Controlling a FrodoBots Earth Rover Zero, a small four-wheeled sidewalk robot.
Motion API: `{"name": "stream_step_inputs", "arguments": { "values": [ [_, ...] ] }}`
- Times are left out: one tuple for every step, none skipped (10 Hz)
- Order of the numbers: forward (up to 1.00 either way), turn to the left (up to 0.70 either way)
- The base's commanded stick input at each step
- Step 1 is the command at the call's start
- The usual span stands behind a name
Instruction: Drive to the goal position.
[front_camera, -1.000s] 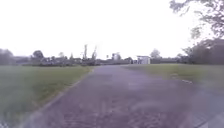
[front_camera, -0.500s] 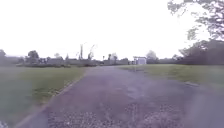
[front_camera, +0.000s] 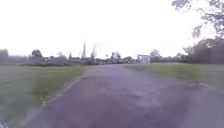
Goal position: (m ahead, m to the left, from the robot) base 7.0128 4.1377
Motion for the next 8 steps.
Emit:
{"name": "stream_step_inputs", "arguments": {
  "values": [
    [0.85, 0.0],
    [0.85, 0.0],
    [0.85, 0.0],
    [0.85, 0.0],
    [0.85, 0.0],
    [0.85, -0.04],
    [0.85, -0.15],
    [0.85, -0.27]
  ]
}}
